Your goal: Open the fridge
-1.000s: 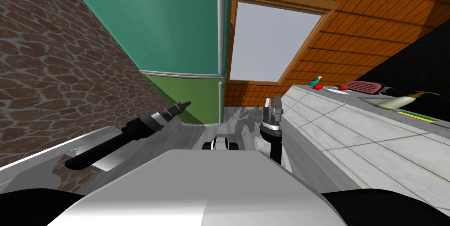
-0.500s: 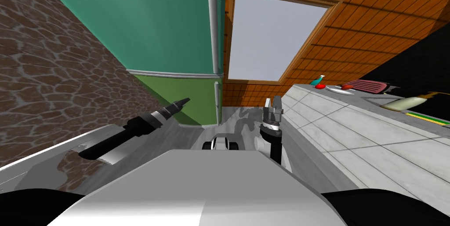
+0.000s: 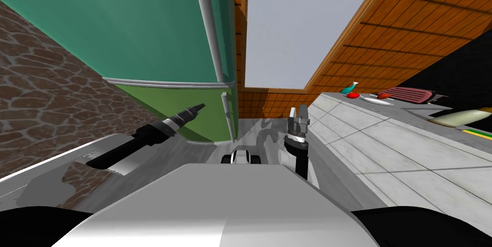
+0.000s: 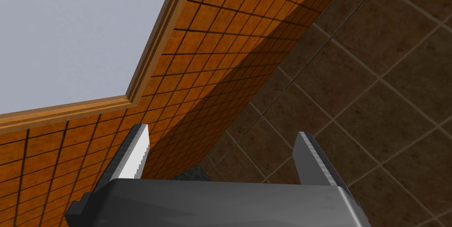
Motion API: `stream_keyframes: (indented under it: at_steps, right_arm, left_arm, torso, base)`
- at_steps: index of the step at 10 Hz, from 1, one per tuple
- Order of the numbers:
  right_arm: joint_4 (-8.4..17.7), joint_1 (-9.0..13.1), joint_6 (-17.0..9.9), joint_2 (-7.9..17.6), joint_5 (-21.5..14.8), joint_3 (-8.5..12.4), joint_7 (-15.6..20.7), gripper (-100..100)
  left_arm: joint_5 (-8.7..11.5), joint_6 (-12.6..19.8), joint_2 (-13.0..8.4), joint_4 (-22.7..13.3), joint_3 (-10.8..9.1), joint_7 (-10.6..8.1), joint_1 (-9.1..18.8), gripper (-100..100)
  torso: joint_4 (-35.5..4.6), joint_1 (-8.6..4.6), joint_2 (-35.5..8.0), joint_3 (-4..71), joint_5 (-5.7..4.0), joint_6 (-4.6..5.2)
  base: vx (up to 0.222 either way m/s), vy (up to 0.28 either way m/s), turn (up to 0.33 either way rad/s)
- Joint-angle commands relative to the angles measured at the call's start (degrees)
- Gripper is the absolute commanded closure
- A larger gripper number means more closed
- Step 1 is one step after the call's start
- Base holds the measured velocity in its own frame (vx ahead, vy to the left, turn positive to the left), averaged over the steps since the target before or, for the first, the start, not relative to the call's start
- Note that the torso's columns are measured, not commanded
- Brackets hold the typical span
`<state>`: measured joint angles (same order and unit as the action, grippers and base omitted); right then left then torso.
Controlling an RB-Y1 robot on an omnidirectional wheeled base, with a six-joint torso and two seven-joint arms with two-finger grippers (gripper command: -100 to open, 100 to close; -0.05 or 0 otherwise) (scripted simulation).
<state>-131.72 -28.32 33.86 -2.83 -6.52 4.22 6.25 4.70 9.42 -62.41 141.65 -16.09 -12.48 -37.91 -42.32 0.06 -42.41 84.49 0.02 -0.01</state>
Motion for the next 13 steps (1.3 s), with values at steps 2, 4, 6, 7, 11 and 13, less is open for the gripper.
stream_keyframes:
  at_steps: [2,4,6,7,11,13]
  right_arm:
    - [0.0,0.0,0.0,0.0,0.0,0.0,0.0,0]
    - [0.0,0.0,0.0,0.0,0.0,0.0,0.0,0]
    - [0.0,0.0,0.0,0.0,0.0,0.0,0.0,0]
    - [0.0,0.0,0.0,0.0,0.0,0.0,0.0,0]
    - [0.0,0.0,0.0,0.0,0.0,0.0,0.0,0]
    - [0.0,0.1,0.0,0.0,0.0,0.0,0.0,0]
  left_arm:
    - [0.7,2.4,0.5,-2.0,-1.25,-0.61,1.9,-100]
    - [1.1,3.6,0.5,-2.1,-2.14,-1.0,2.5,-100]
    - [1.4,4.5,0.3,-1.9,-2.85,-1.33,2.8,-100]
    - [1.3,4.0,0.3,-2.0,-2.55,-1.18,2.6,-100]
    - [1.2,2.0,-1.1,-0.2,-2.11,-1.34,1.9,100]
    - [1.2,1.1,-1.8,0.6,-1.83,-1.39,1.5,100]
  torso:
    - [0.0,-0.14,0.1,0.1,-0.05,0.01]
    - [0.0,0.03,0.1,0.1,0.0,0.01]
    - [0.0,0.07,0.1,0.1,0.0,0.02]
    - [0.1,-0.04,0.4,0.3,-0.03,0.26]
    - [0.1,0.35,-0.1,-0.1,0.19,0.03]
    - [-0.1,0.45,-0.4,-0.3,0.22,-0.07]
  base:
    - [0.198,-0.209,-0.011]
    - [0.196,-0.186,-0.016]
    - [0.163,-0.146,0.016]
    - [0.049,-0.066,0.001]
    - [-0.075,0.056,-0.028]
    - [-0.258,0.199,-0.069]
